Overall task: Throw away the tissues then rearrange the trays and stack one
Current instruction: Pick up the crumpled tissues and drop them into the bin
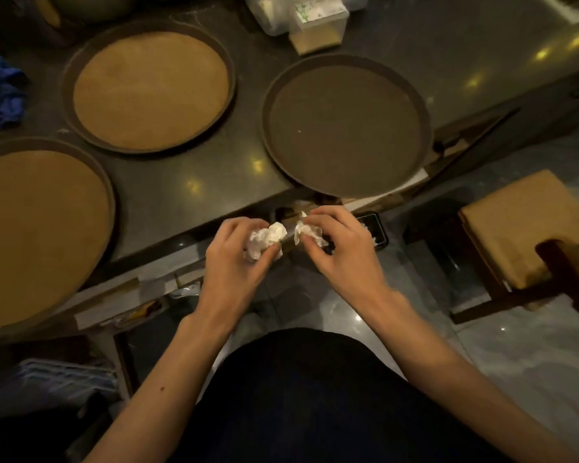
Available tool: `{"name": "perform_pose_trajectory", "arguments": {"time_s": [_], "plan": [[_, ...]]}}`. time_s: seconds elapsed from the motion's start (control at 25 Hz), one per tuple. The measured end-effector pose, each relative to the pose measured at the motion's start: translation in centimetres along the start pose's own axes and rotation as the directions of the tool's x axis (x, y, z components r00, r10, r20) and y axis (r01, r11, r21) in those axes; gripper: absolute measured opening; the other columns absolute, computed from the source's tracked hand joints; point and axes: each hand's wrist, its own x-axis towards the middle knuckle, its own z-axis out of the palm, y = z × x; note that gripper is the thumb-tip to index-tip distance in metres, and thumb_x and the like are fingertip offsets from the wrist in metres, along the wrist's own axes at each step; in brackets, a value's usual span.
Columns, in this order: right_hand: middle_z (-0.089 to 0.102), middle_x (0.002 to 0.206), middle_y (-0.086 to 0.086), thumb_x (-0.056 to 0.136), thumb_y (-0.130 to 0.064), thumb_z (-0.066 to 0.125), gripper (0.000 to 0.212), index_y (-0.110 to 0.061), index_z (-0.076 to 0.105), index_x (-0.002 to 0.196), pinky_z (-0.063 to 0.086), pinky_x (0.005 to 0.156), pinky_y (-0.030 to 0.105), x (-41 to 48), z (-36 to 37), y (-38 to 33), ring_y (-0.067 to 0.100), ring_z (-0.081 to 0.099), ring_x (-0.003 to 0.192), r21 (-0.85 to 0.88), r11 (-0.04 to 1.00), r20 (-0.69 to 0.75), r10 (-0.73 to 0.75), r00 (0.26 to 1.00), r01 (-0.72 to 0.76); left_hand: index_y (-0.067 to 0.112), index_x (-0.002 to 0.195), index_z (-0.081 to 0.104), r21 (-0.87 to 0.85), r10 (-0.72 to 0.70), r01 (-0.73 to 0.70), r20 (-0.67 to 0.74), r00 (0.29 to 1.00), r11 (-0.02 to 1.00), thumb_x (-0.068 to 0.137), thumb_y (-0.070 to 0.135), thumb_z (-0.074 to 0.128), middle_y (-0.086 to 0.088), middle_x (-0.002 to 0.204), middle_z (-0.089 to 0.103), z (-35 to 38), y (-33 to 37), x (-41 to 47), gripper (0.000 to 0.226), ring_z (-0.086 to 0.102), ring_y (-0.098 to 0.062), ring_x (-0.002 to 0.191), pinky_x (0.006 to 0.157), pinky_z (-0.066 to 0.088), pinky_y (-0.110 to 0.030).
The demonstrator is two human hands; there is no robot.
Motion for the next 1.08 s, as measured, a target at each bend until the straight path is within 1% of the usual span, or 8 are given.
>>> {"name": "perform_pose_trajectory", "arguments": {"time_s": [0.24,0.36,0.44,0.6,0.72,0.84,1.0,1.08], "plan": [[0.064,0.112,0.006,0.088,-0.014,0.072,0.02,-0.007,0.073,0.106,0.049,0.087,0.02,-9.7,-7.9,6.2,0.012,0.06,0.103,0.004,0.993,-0.099,0.117,0.988,-0.117,0.018,0.114,0.067,0.011,0.081,-0.083,0.119,0.99,0.996,0.084,0.026,0.075,0.001,0.114,0.064,7.3,7.8,-5.7,0.032,0.055,-0.003,0.103,0.086,0.043,-0.013],[0.065,0.111,0.008,0.086,-0.012,0.074,0.019,-0.006,0.074,0.104,0.043,0.088,0.008,-13.6,-10.0,7.5,0.012,0.062,0.103,-0.012,0.987,-0.168,0.153,0.974,-0.158,0.019,0.116,0.066,-0.039,0.08,-0.074,0.163,0.983,0.996,0.082,0.026,0.077,0.005,0.114,0.066,9.4,10.8,-8.1,0.036,0.059,-0.009,0.105,0.089,0.052,-0.034],[0.066,0.11,0.009,0.085,-0.01,0.075,0.019,-0.006,0.074,0.103,0.039,0.088,0.004,-15.1,-10.8,7.8,0.011,0.061,0.101,-0.008,0.983,-0.2,0.179,0.963,-0.185,0.021,0.119,0.065,-0.018,0.085,-0.083,0.191,0.978,0.996,0.082,0.029,0.076,0.007,0.115,0.065,10.3,11.9,-9.0,0.039,0.056,-0.008,0.105,0.09,0.051,-0.037],[0.064,0.112,0.005,0.087,-0.013,0.073,0.019,-0.009,0.073,0.105,0.041,0.088,0.007,-16.7,-11.4,7.6,0.003,0.055,0.101,0.039,0.968,-0.222,0.251,0.942,-0.249,0.026,0.121,0.062,0.009,0.108,-0.113,0.235,0.966,0.994,0.083,0.032,0.074,0.016,0.112,0.058,10.4,12.2,-9.1,0.04,0.05,-0.006,0.102,0.086,0.045,-0.031],[0.062,0.114,0.004,0.089,-0.017,0.071,0.02,-0.011,0.072,0.108,0.043,0.088,0.012,-16.8,-11.1,7.1,0.007,0.057,0.103,-0.029,0.96,-0.203,0.269,0.942,-0.28,0.022,0.119,0.063,-0.095,0.127,-0.106,0.255,0.958,0.99,0.082,0.028,0.076,0.009,0.114,0.063,10.7,11.5,-8.3,0.039,0.052,-0.001,0.102,0.086,0.044,-0.017],[0.062,0.113,0.005,0.09,-0.016,0.07,0.02,-0.009,0.072,0.108,0.049,0.087,0.023,-16.7,-10.7,6.5,0.011,0.058,0.104,-0.051,0.949,-0.201,0.294,0.934,-0.31,0.019,0.119,0.063,-0.138,0.148,-0.112,0.282,0.948,0.984,0.082,0.025,0.077,0.004,0.117,0.064,11.0,10.8,-7.8,0.04,0.051,0.001,0.104,0.084,0.037,-0.004],[0.062,0.114,0.006,0.09,-0.015,0.07,0.02,-0.008,0.071,0.108,0.05,0.087,0.026,-16.3,-11.0,6.8,0.013,0.059,0.104,-0.063,0.945,-0.188,0.303,0.934,-0.32,0.018,0.118,0.063,-0.172,0.15,-0.102,0.298,0.943,0.98,0.082,0.024,0.077,0.008,0.114,0.061,12.0,10.6,-7.2,0.039,0.049,0.005,0.101,0.082,0.034,-0.001],[0.062,0.114,0.006,0.089,-0.014,0.071,0.02,-0.008,0.072,0.108,0.048,0.089,0.021,-16.2,-11.3,7.8,0.014,0.059,0.105,-0.065,0.943,-0.187,0.309,0.933,-0.325,0.019,0.116,0.064,-0.172,0.123,-0.073,0.302,0.945,0.983,0.082,0.023,0.077,0.009,0.113,0.061,12.9,11.0,-7.1,0.037,0.05,0.005,0.099,0.081,0.034,-0.001]]}}
